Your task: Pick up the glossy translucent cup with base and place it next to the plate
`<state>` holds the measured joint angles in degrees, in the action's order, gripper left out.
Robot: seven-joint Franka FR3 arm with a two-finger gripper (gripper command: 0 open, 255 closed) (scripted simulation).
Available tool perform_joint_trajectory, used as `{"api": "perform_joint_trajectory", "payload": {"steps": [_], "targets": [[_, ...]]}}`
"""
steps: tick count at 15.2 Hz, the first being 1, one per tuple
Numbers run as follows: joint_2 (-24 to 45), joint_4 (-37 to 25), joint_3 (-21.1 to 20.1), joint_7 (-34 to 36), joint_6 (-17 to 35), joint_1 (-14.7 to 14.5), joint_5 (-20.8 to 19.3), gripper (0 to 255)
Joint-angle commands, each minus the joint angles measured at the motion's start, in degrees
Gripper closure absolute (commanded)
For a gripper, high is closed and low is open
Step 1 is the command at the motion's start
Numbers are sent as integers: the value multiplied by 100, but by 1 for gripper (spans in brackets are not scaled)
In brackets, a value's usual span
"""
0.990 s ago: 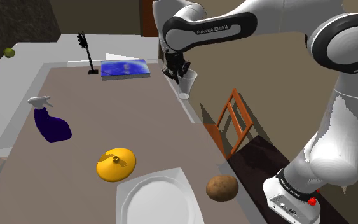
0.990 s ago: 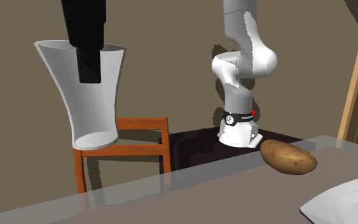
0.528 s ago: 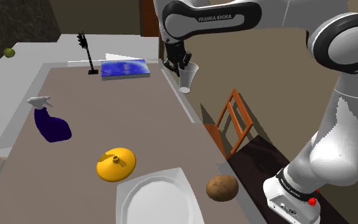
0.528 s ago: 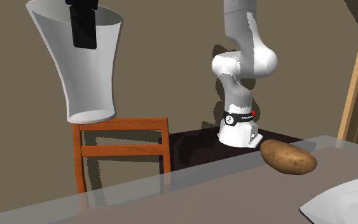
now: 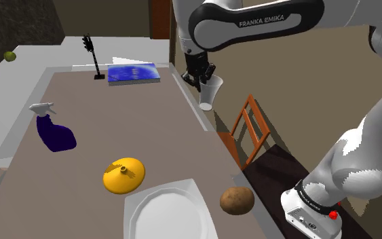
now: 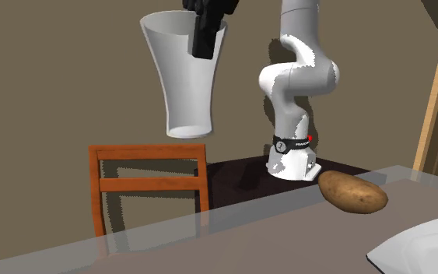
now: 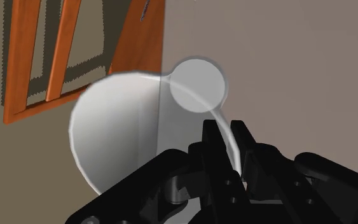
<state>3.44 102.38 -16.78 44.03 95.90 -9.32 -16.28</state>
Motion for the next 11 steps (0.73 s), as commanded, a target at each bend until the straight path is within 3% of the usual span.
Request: {"api": "perform_joint_trajectory", "payload": {"steps": [1, 9, 11], "targets": [[-343, 399, -69, 120, 41, -60, 118, 255], [-1657, 1730, -381, 589, 15, -419, 686, 255], [-1687, 1833, -394, 622, 84, -435, 703, 255]]}}
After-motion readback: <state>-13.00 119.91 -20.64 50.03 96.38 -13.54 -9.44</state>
